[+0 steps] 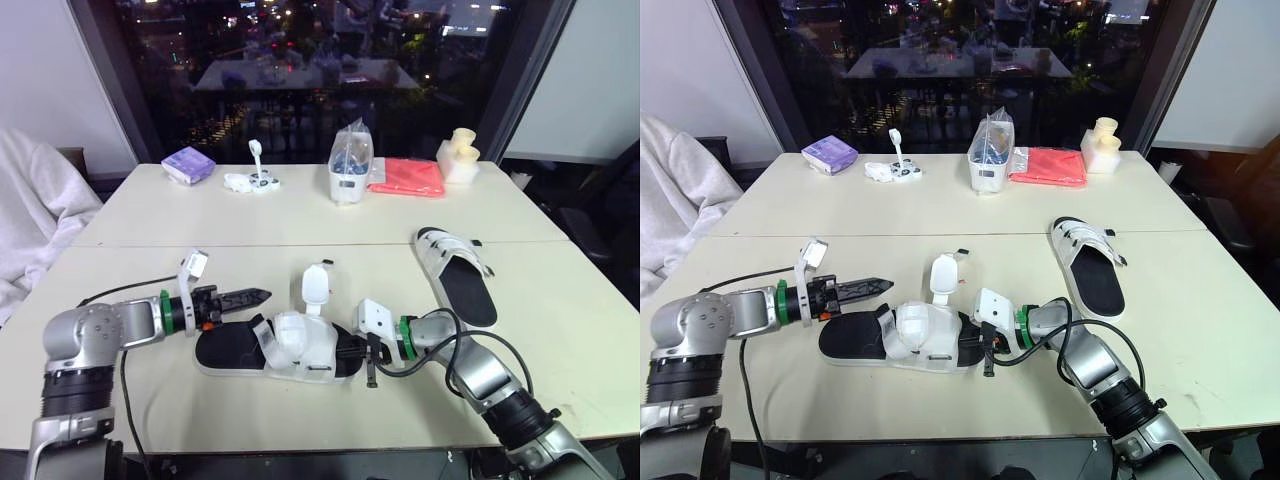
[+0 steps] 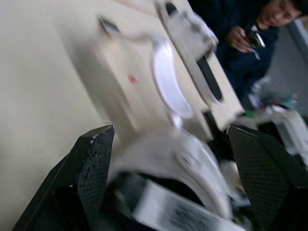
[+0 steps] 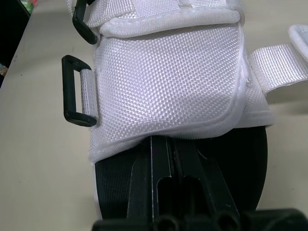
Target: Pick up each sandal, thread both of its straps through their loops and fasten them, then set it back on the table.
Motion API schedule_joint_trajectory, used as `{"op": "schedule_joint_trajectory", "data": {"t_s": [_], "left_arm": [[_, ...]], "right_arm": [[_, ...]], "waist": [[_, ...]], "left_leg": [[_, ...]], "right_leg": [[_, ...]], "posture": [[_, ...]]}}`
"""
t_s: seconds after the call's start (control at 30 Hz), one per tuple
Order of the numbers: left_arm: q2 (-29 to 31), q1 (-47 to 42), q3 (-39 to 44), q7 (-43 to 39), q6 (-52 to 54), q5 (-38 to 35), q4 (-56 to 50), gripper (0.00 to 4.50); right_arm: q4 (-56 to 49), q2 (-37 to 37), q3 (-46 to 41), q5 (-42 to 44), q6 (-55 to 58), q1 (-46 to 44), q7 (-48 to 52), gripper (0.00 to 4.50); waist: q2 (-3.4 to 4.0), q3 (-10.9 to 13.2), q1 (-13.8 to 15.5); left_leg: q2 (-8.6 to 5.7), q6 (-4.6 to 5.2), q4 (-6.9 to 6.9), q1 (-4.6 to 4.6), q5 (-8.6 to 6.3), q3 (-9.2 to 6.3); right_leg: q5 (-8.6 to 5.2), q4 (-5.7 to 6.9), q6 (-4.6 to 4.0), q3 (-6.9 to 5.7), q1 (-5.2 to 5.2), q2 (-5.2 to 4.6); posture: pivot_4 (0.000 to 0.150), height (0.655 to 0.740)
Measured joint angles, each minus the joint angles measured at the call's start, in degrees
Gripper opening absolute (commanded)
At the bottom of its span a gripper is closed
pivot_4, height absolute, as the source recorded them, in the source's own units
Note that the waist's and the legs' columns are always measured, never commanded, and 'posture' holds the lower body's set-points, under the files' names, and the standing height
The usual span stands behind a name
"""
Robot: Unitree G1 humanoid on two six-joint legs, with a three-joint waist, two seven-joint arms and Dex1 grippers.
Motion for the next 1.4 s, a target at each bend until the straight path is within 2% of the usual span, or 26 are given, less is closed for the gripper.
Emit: {"op": "schedule_joint_trajectory", "data": {"t_s": [0.2, 0.5, 0.67, 0.9, 1.33, 1.4], "left_arm": [[0.1, 4.6, 4.5, 4.3, 10.1, -6.1, -2.6, 3.92], [-0.3, 6.7, 5.1, 12.3, 10.2, -14.2, -0.9, 3.92], [-6.5, 7.0, 7.8, 17.2, 10.2, -14.3, 0.3, 3.92], [-11.1, 6.4, 11.0, 20.9, 8.8, -14.6, 1.1, 3.92], [-14.6, 5.3, 13.1, 24.0, 5.0, -15.3, 4.1, 3.92], [-14.6, 5.3, 13.1, 24.0, 4.8, -15.4, 4.3, 3.35]], "right_arm": [[0.0, 0.0, -0.1, 0.0, 0.0, 0.0, -0.1, 0.00], [0.1, 0.0, 0.0, -0.1, -0.1, 0.0, -0.1, 0.00], [0.1, 0.1, 0.0, -0.4, -0.4, 0.0, -0.1, 0.00], [0.1, 0.2, 0.0, -0.8, -0.4, 0.0, -0.1, 0.00], [0.1, 0.2, -0.1, -1.0, -0.5, 0.0, -0.2, 0.00], [0.1, 0.2, -0.1, -1.0, -0.5, 0.0, -0.2, 0.00]], "waist": [[0.00, 0.0, 0.1], [-0.01, 0.0, 0.1], [-0.05, 0.0, 0.1], [-0.06, 0.0, 0.2], [-0.07, -0.1, 0.3], [-0.07, -0.1, 0.3]], "left_leg": [[0.00, -0.02, 0.00, 0.00, 0.01, -0.01], [0.00, -0.04, 0.00, 0.00, 0.01, -0.01], [0.00, -0.04, 0.00, 0.00, 0.02, -0.01], [0.00, -0.06, 0.00, 0.02, 0.03, -0.01], [0.00, -0.09, 0.00, 0.05, 0.03, -0.01], [0.00, -0.09, 0.00, 0.05, 0.03, -0.01]], "right_leg": [[-0.04, 0.00, -0.07, -0.01, 0.01, 0.00], [-0.07, 0.00, -0.13, 0.00, -0.01, 0.00], [-0.07, 0.00, -0.12, -0.01, 0.00, 0.00], [-0.06, 0.00, -0.12, -0.01, 0.02, 0.00], [-0.06, 0.00, -0.14, -0.01, 0.05, 0.00], [-0.06, 0.00, -0.14, -0.01, 0.05, 0.00]], "posture": [[0.150, 0.7400], [0.150, 0.7400], [0.150, 0.7400], [0.150, 0.7400], [0.150, 0.7400], [0.150, 0.7400]]}}
